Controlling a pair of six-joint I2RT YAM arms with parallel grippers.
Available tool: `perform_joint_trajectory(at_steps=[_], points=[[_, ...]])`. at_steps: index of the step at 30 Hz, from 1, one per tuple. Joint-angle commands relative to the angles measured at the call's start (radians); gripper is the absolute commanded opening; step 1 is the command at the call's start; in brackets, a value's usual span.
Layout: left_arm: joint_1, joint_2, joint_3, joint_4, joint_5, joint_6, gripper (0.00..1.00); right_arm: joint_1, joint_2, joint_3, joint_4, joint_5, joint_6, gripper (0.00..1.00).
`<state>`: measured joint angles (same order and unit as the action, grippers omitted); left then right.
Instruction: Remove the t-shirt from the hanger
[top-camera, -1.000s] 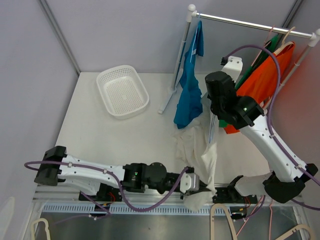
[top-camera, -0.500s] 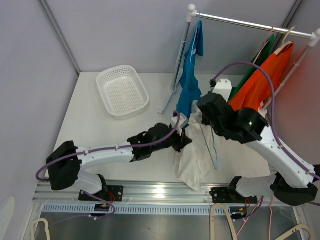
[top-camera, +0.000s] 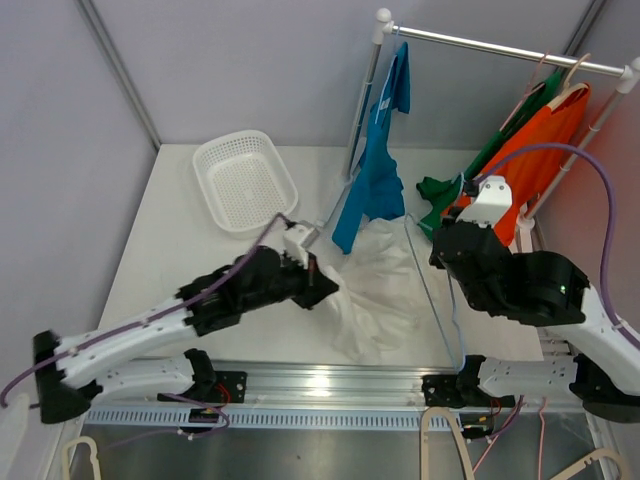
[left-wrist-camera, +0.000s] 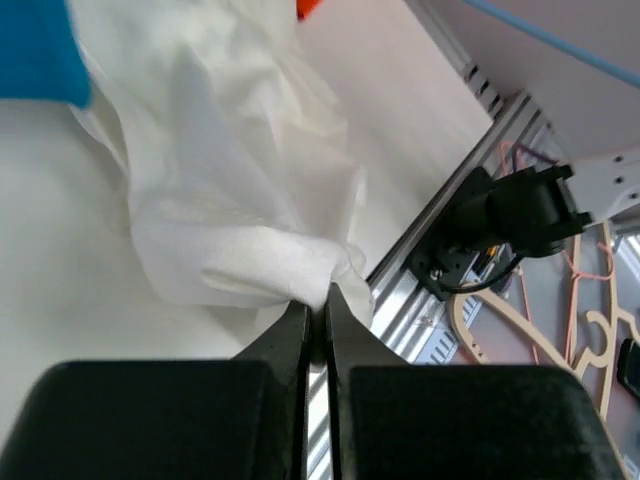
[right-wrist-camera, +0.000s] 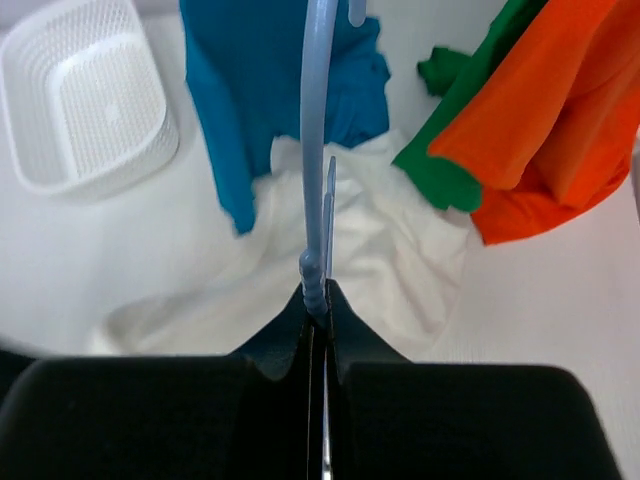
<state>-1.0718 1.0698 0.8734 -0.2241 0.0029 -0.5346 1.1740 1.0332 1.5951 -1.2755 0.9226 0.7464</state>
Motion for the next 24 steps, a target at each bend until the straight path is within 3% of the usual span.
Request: perform_joint_trajectory(at_steps=[1,5,8,12,13,14,16,17,19,21,24], points=[[0.032,-0.238,0.077,-0.168,-0.133,-0.007,0.01,-0.075,0.018,-0.027,0.300,0.136,-0.200,0.00],[0.180,-0.220,0.330,-0.348,-0.104,0.051,0.01,-0.278,0.068,-0.020,0.551,-0.073,-0.451,0.00],[0.338,-0.119,0.612,-0.432,0.037,0.105,0.01,-0.424,0.112,0.028,0.672,-0.189,-0.519,0.00],[0.586,0.065,0.938,-0.526,0.226,0.140,0.01,-0.574,0.291,0.207,0.654,-0.292,-0.581,0.00],[0.648,0.166,1.139,-0.561,0.271,0.137,0.01,-0.623,0.322,0.289,0.653,-0.310,-0.591,0.00],[0.648,0.167,1.212,-0.561,0.302,0.137,0.01,-0.645,0.352,0.320,0.660,-0.329,-0.602,0.00],[0.716,0.341,1.420,-0.586,0.386,0.107,0.01,-0.697,0.430,0.406,0.682,-0.413,-0.608,0.00],[0.739,0.401,1.535,-0.566,0.428,0.064,0.01,-0.741,0.454,0.429,0.695,-0.451,-0.610,0.00],[0.785,0.513,1.596,-0.390,0.474,0.019,0.01,-0.780,0.532,0.483,0.726,-0.546,-0.610,0.00],[0.814,0.554,1.578,-0.149,0.451,-0.007,0.01,-0.824,0.577,0.541,0.767,-0.594,-0.601,0.00],[0.843,0.582,1.560,0.052,0.358,0.062,0.01,-0.861,0.685,0.662,0.748,-0.653,-0.593,0.00]])
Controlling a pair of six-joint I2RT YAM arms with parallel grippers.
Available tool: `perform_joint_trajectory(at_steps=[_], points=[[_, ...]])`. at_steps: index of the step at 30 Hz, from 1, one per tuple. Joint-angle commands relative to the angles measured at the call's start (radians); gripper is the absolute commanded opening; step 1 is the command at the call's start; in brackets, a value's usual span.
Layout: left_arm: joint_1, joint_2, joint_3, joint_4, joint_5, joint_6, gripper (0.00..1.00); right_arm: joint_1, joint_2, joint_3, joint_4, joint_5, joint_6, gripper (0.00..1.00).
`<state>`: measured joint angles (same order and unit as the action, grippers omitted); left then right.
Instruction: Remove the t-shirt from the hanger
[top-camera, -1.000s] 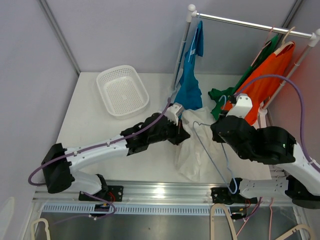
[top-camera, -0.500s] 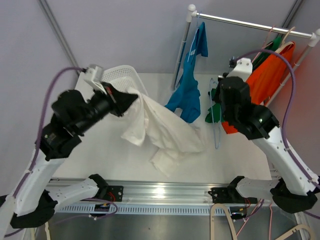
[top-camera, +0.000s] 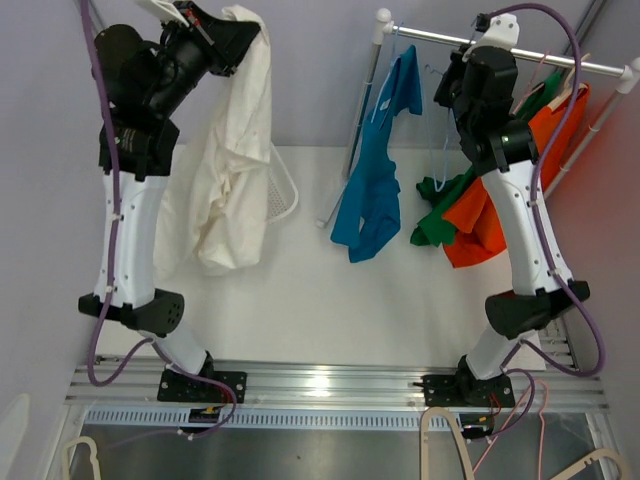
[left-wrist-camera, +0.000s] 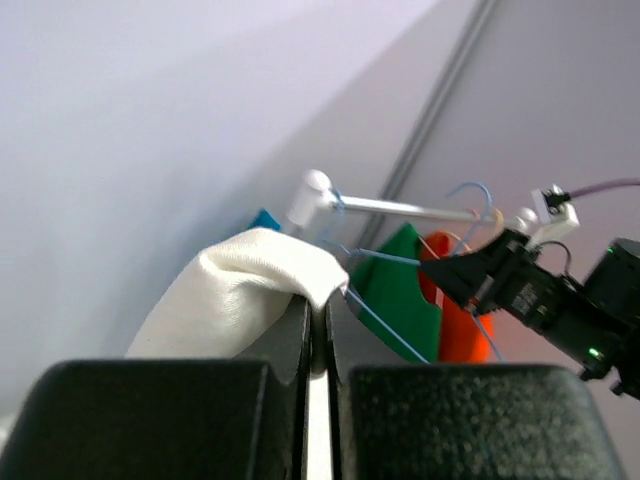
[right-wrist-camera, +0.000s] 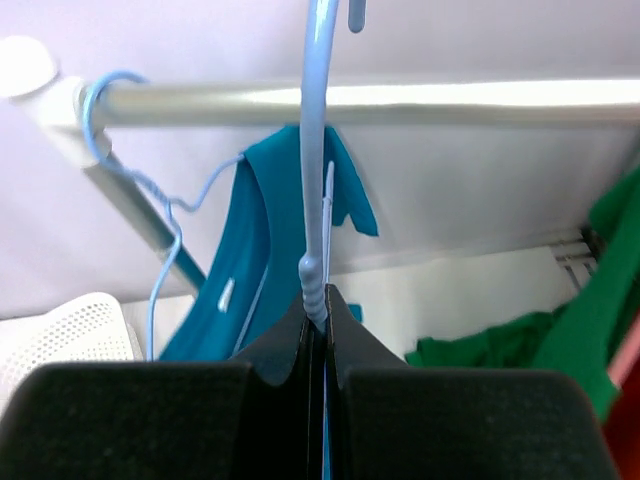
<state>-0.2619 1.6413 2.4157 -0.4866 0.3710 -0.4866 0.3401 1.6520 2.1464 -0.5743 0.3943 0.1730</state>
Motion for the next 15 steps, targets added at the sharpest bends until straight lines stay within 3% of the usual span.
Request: perform_joint_trajectory(at_steps=[1,2,4,9,10,15], points=[[0.036,0.018,0.008,0.423,-0.039,0.043,0.01,-0.035,0.098,0.156,0.031,-0.130,-0.020,0.00],[0.038,0.023,-0.003,0.462,-0.123,0.104,0.01,-0.038,0.151,0.193,0.019,-0.149,-0.020,0.00],[0.076,0.066,-0.017,0.567,-0.152,0.132,0.01,-0.041,0.187,0.247,0.025,-0.153,-0.027,0.00],[0.232,0.281,0.082,0.710,-0.054,-0.075,0.01,-0.046,0.247,0.231,0.097,-0.135,-0.033,0.00],[0.239,0.285,0.010,0.720,-0.055,-0.092,0.01,-0.049,0.261,0.242,0.090,-0.129,-0.029,0.00],[0.237,0.275,-0.197,0.538,-0.087,-0.147,0.01,-0.047,0.307,0.233,0.073,-0.112,-0.007,0.00]])
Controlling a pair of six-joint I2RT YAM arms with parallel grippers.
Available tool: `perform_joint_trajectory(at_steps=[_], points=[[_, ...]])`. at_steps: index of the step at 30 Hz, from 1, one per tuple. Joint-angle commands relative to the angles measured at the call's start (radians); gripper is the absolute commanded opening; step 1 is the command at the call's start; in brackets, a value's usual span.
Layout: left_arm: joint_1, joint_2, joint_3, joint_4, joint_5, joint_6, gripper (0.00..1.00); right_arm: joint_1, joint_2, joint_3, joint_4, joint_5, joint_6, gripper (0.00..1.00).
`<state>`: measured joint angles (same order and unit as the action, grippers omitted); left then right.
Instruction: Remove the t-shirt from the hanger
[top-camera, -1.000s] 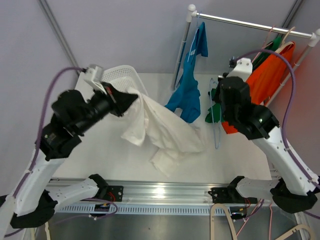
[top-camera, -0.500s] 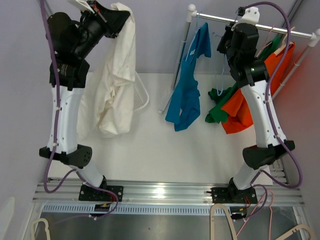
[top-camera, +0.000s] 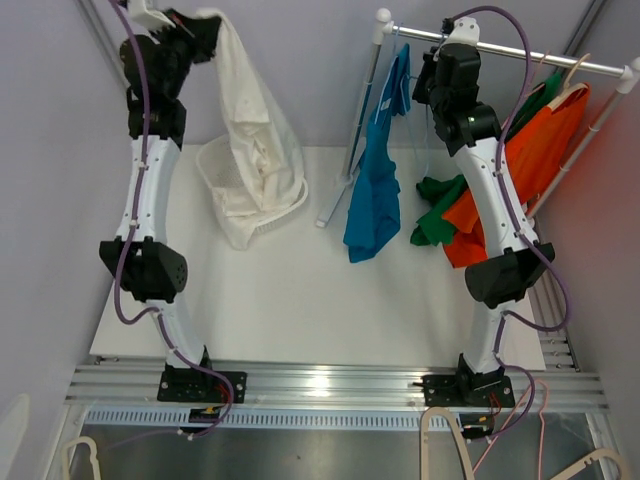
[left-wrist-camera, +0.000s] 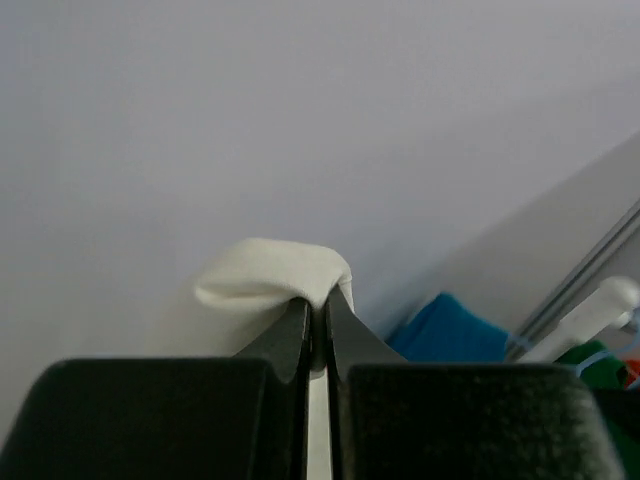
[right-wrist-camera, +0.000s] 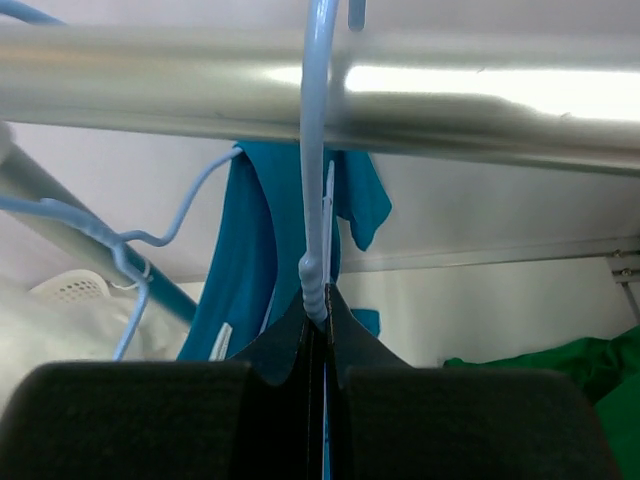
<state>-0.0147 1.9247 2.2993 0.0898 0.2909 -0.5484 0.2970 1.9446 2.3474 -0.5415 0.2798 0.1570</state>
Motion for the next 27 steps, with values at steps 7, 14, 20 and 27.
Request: perform_joint_trajectory(at_steps=[7,14,20,27], points=[[-0.062,-0.036,-0.458,-0.320,-0.108,-0.239,0.01,0.062,-0.036,0.001,0.041,0.137,-0.011,0.83],[-0.048,0.063,-0.459,-0.568,-0.171,-0.363,0.01,0.143,-0.122,0.020,-0.050,0.215,-0.043,0.91],[0.005,0.111,-0.557,-0.585,-0.141,-0.415,0.68,0.266,-0.165,0.001,-0.095,0.398,-0.062,0.90],[0.001,0.119,-0.397,-0.762,-0.119,-0.355,0.99,0.220,-0.078,0.127,-0.132,0.257,-0.014,0.76]])
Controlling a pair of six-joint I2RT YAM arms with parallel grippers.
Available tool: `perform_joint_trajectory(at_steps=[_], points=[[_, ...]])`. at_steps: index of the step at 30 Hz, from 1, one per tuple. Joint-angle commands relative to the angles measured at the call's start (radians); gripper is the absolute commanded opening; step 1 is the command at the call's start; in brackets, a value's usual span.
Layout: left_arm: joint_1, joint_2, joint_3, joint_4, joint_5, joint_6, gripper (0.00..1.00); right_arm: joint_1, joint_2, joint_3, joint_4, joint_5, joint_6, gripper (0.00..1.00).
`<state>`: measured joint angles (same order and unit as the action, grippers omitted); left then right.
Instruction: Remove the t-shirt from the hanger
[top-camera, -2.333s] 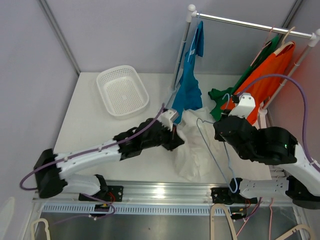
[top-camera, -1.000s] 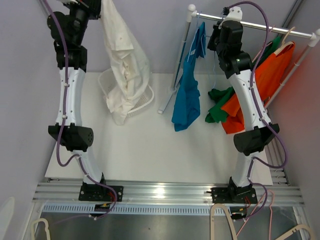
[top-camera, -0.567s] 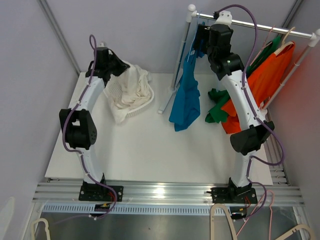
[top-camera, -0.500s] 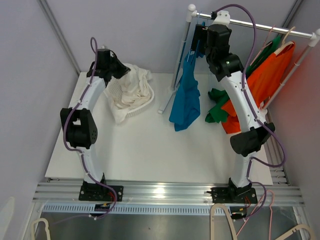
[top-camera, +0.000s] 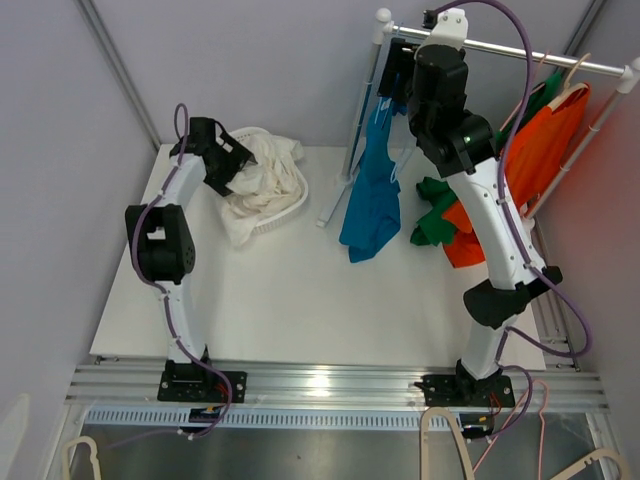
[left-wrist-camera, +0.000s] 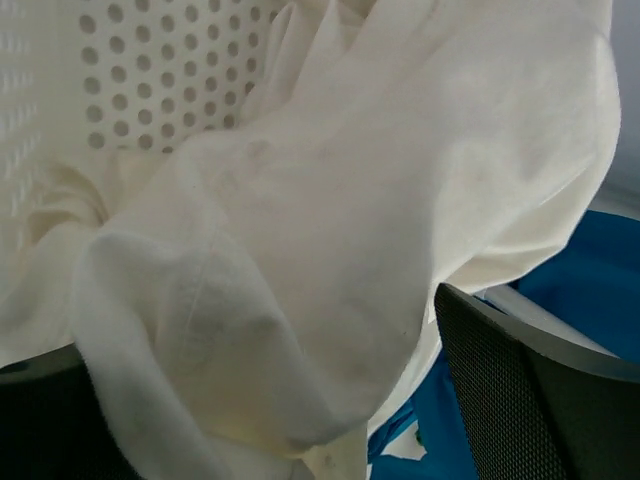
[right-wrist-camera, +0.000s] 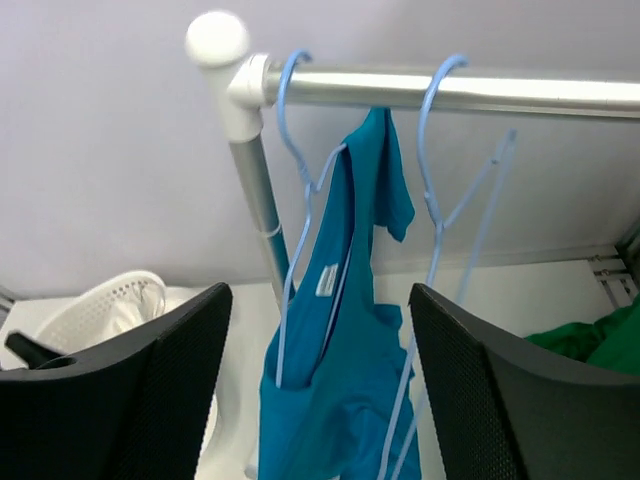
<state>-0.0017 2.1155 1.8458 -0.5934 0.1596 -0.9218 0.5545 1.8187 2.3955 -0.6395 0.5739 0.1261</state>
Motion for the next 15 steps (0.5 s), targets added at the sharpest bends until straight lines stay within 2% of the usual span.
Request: perform_joint_trajectory(at_steps=[1,3,6,11,15], points=[[-0.018,-0.107,0.041,-0.075,-0.032,0.037,1.00,-0.048,0.085,0.103,-0.043,-0.072,0.030,0.75],[-0.041,-0.226,-0.029,-0.043,-0.104,0.064,0.99,-0.079,0.119,0.136,-0.029,-0.124,0.043,0.70],[-0.083,-0.343,-0.111,0.036,-0.155,0.101,1.00,-0.120,0.137,0.123,0.015,-0.149,0.061,0.70],[-0.144,-0.433,-0.019,-0.023,-0.288,0.192,1.00,-0.157,0.172,0.139,0.038,-0.249,0.090,0.73],[-0.150,-0.450,0.000,-0.048,-0.290,0.204,1.00,-0.159,0.179,0.133,0.055,-0.269,0.093,0.74]])
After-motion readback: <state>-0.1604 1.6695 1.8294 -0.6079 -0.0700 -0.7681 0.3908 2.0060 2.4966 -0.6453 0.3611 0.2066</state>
